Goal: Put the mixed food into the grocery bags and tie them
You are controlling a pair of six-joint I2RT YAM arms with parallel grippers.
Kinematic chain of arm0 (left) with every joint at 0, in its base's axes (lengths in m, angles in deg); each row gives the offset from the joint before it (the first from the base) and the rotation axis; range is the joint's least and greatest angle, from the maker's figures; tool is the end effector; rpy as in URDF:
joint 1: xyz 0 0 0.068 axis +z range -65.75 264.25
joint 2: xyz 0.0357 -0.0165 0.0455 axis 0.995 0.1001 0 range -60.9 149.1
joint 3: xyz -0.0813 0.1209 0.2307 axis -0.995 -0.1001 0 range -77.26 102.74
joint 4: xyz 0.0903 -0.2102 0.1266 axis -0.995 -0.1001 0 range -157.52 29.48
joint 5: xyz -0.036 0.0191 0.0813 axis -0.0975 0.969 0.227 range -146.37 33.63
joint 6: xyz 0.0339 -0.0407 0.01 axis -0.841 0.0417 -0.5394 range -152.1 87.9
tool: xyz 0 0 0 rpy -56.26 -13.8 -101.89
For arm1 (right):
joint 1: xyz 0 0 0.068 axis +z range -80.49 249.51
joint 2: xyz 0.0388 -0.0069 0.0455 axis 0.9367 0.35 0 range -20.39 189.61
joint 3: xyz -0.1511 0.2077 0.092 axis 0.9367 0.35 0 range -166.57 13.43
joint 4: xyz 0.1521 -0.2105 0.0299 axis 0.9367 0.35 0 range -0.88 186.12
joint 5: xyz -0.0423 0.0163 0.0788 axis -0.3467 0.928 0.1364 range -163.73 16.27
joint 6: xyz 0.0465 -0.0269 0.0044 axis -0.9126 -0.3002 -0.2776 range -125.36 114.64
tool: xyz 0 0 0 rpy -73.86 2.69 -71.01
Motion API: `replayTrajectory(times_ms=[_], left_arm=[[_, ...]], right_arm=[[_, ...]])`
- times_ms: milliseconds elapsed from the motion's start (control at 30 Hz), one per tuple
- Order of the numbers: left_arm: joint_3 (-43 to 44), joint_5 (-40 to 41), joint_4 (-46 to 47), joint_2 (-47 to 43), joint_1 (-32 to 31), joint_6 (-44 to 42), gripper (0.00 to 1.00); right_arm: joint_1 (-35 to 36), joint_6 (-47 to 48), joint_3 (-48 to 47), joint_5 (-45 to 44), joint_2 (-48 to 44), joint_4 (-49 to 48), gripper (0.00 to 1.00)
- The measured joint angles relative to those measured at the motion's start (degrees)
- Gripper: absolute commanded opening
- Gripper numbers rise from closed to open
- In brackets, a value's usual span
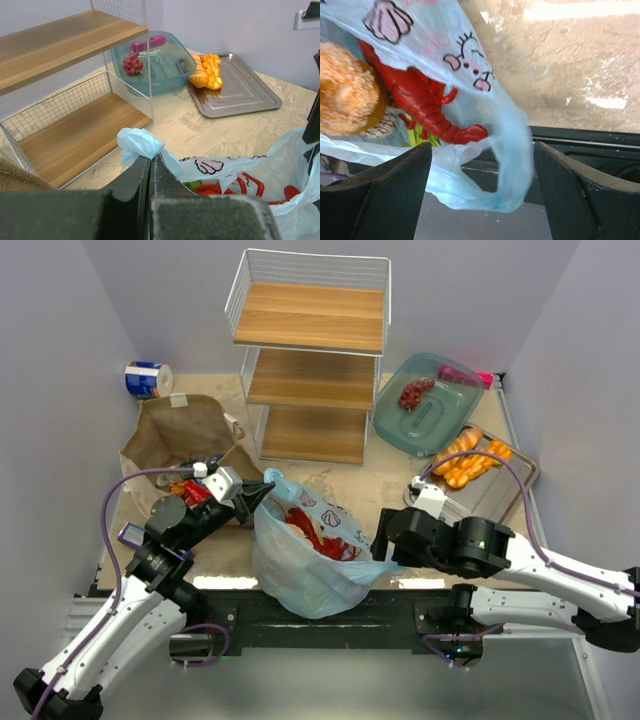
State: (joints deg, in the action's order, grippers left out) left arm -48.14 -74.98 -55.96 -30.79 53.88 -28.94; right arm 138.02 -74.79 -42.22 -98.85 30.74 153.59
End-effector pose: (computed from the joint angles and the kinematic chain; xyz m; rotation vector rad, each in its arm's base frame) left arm 0.1195 -0.0832 0.3084 0.6198 1.4252 -0.7102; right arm 0.0680 0.1313 0.3063 0.1709 2.5175 0.4296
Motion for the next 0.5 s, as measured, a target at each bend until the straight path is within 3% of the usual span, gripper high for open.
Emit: replayTrajectory(times_ms=[333,467,500], left_arm=[[0.0,-0.2,0.0,-0.1,0.0,0.0,0.0],[0.0,-0.3,0.0,-0.1,0.0,0.0,0.0],[0.0,-0.3,0.0,-0.1,0.0,0.0,0.0]], right_arm=[[0.0,-0.6,-3.0,-3.8,-1.8,3.2,0.85],[0.0,-0.6,0.1,-2.8,-1.2,1.8,0.75],[0.0,-0.6,0.9,-2.1,-1.0,1.0,0.64]])
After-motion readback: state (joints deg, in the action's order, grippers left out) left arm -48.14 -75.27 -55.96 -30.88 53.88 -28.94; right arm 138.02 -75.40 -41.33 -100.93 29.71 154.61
